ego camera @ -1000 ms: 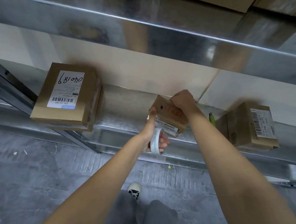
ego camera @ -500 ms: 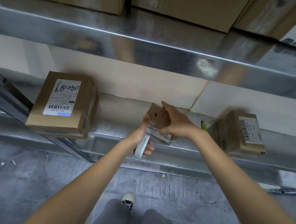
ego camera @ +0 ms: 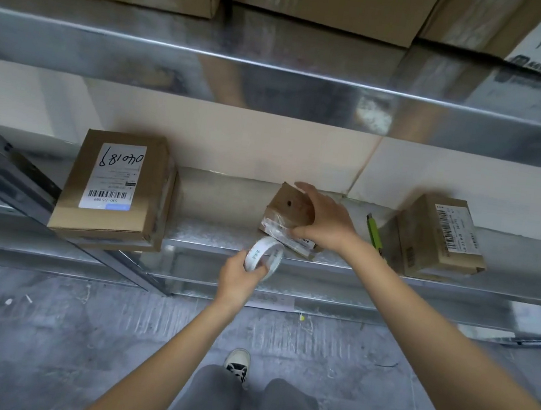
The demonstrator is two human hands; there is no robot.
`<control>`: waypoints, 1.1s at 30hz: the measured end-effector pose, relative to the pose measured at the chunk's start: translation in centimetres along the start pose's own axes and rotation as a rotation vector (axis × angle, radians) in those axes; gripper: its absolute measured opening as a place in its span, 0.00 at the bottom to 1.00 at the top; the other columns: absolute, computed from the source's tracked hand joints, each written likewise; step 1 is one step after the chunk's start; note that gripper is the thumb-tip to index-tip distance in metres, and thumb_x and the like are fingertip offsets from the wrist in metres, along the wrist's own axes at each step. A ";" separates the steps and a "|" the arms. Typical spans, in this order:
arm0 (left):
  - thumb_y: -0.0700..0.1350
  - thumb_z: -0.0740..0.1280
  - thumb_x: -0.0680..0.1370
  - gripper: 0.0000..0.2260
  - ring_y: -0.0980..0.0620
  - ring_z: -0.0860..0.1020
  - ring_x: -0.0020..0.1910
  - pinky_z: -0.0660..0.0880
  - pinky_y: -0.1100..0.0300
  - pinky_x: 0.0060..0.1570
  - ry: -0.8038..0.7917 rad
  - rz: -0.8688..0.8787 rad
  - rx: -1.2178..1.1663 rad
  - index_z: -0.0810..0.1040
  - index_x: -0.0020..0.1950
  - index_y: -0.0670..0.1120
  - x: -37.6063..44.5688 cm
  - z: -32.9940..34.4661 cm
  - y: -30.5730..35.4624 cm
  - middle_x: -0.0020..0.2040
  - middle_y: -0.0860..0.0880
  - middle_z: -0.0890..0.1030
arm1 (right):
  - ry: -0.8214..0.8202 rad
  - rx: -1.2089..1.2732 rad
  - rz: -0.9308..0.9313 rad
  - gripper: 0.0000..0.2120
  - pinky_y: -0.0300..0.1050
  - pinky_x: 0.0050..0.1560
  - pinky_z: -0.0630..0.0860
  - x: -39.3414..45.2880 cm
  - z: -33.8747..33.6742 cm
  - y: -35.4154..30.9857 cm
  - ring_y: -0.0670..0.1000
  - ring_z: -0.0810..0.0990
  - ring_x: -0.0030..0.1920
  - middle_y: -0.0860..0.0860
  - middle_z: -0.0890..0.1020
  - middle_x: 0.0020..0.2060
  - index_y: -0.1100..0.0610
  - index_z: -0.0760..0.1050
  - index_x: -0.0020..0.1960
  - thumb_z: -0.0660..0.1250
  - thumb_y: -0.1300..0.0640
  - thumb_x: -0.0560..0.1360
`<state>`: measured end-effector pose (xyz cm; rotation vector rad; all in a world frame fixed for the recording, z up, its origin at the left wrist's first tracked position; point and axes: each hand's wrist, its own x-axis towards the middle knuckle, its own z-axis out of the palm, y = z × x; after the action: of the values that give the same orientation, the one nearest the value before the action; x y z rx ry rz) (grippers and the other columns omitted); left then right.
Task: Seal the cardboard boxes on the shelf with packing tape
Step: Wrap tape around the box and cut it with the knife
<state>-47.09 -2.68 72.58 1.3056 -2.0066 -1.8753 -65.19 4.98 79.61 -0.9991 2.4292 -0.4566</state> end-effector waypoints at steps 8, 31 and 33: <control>0.35 0.66 0.76 0.09 0.48 0.76 0.49 0.71 0.61 0.49 0.377 -0.001 -0.223 0.73 0.53 0.45 0.2 -0.1 1.8 0.55 0.43 0.76 | 0.152 0.402 -0.056 0.38 0.45 0.66 0.68 -1.8 1.9 0.0 0.46 0.71 0.64 0.45 0.71 0.67 0.40 0.60 0.75 0.74 0.45 0.69; 0.37 0.57 0.80 0.19 0.49 0.78 0.57 0.76 0.56 0.53 0.280 0.416 0.015 0.71 0.69 0.50 4.3 -0.5 4.5 0.61 0.49 0.79 | 0.359 0.934 0.213 0.22 0.37 0.61 0.69 -1.8 7.5 -0.2 0.45 0.72 0.65 0.43 0.73 0.66 0.51 0.62 0.76 0.57 0.54 0.83; 0.38 0.58 0.80 0.20 0.47 0.78 0.59 0.76 0.57 0.53 0.260 0.442 0.097 0.70 0.71 0.50 4.6 -0.3 4.4 0.63 0.48 0.79 | 0.353 0.897 0.219 0.23 0.32 0.62 0.67 -1.6 7.9 0.0 0.43 0.69 0.67 0.45 0.69 0.71 0.52 0.59 0.77 0.55 0.54 0.83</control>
<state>-51.96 -6.34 74.30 0.9595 -2.0543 -1.3567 -59.90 5.19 73.49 -0.2696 2.1612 -1.5521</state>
